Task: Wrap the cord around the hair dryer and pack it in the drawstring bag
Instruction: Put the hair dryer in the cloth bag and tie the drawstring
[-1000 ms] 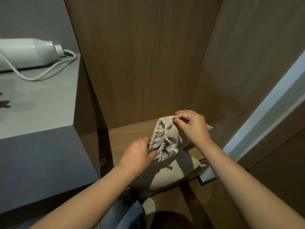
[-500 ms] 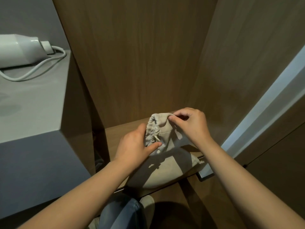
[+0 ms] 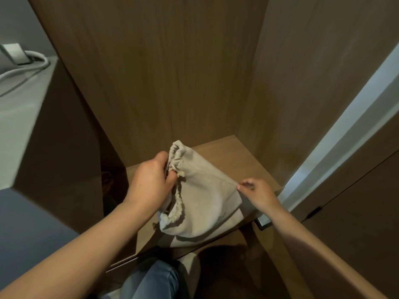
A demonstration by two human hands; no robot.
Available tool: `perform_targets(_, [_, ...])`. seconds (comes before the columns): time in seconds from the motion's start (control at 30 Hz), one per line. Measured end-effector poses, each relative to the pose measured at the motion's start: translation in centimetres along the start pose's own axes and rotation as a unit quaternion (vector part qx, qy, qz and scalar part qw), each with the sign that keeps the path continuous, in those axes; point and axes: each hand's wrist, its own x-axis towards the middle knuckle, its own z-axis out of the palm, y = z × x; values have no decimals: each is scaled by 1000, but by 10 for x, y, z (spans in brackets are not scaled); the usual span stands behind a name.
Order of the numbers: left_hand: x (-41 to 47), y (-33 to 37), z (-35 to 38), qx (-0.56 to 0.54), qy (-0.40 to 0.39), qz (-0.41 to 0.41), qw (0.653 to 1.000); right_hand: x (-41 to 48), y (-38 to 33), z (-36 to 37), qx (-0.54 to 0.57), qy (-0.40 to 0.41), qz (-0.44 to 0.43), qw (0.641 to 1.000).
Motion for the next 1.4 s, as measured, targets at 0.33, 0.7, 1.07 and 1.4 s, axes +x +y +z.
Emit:
perform_targets(0.33, [8,-18,43,112,-107,-4,988,48,36,40,-47,-104,75,991])
perform_targets(0.7, [7,-33,78,100,-102,-12,990,71,47,81,-138,-62,101,983])
perform_targets(1.07, [26,-7,30,-23,25,-2,999,96,-66,-5,150,167,-95,970])
perform_targets(1.4, [31,36,-35,-126,73,19,989,16,-134,-54,140,33,-139,980])
